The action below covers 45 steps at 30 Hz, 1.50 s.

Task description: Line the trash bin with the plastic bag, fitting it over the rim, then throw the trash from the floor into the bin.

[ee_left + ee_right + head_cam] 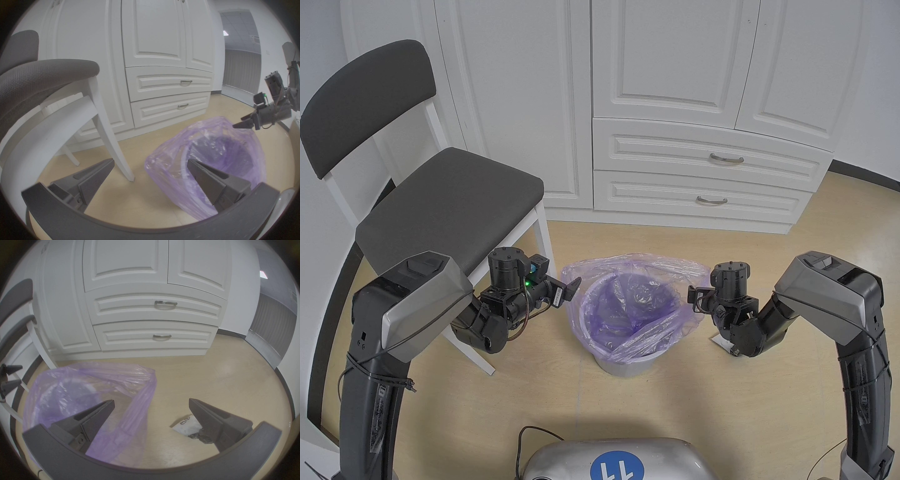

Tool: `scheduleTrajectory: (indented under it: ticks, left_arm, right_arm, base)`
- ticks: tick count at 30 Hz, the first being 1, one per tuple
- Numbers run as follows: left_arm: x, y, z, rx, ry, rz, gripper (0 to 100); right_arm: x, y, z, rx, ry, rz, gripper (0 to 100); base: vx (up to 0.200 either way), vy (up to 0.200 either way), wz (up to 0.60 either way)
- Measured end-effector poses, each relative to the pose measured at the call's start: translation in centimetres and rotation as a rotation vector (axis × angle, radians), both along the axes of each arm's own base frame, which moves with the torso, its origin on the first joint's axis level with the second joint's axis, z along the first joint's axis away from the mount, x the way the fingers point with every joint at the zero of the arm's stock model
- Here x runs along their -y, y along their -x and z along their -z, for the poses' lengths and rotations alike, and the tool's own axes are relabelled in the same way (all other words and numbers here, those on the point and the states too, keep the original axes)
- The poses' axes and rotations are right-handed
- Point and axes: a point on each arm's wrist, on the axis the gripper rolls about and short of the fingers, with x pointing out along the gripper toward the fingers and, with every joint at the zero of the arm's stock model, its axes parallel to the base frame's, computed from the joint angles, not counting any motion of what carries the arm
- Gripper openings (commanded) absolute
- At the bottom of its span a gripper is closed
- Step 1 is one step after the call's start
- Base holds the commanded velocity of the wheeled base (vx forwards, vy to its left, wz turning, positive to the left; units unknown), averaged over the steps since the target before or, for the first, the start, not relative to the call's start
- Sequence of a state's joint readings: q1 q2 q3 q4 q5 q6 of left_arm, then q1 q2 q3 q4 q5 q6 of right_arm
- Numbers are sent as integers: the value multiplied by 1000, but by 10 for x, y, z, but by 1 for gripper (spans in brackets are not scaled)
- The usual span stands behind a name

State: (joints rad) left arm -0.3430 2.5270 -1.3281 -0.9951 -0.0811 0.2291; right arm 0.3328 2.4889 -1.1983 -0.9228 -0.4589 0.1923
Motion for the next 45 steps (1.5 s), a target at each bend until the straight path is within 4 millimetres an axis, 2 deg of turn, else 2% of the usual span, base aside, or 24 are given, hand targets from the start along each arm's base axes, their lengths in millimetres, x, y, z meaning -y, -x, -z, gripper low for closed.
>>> scheduleTrajectory:
  ticks: [7, 14, 23, 30, 39, 45]
  left_arm:
    - [2, -15, 11, 3, -23, -81, 100]
    - [1, -26, 27, -25, -42, -117, 100]
    - [-2, -47, 36, 8, -30, -169, 100]
    - [-3, -57, 50, -6, -40, -204, 100]
    - [-4, -58, 69, -68, -66, -203, 100]
    - [-9, -41, 89, -201, -119, -174, 100]
  right_arm:
    - [12, -10, 22, -38, 63, 19, 100]
    - [23, -1, 42, -120, 134, 10, 100]
    - [18, 4, 56, -157, 127, -37, 100]
    - [11, 6, 65, -223, 102, -63, 100]
    - [11, 8, 73, -467, 61, -41, 100]
    - [9, 4, 65, -500, 26, -31, 100]
  base:
    - [0, 0, 0]
    - [0, 0, 0]
    - [0, 0, 0]
    - [0, 0, 0]
    - [0, 0, 0]
    - [0, 0, 0]
